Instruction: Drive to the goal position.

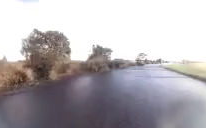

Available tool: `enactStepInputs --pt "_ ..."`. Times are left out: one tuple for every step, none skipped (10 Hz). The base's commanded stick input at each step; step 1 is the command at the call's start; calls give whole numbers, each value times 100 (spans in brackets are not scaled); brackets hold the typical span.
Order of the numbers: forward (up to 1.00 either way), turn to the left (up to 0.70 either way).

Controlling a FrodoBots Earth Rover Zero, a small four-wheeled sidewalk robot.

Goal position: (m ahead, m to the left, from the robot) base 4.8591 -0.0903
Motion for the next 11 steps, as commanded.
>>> enactStepInputs --pt "45 -27" --pt "45 -27" --pt "45 -27" --pt "45 -27" --pt "45 -27" --pt "45 -27" --pt "45 -27" --pt "45 -27" --pt "45 -27" --pt "45 -27" --pt "45 -27"
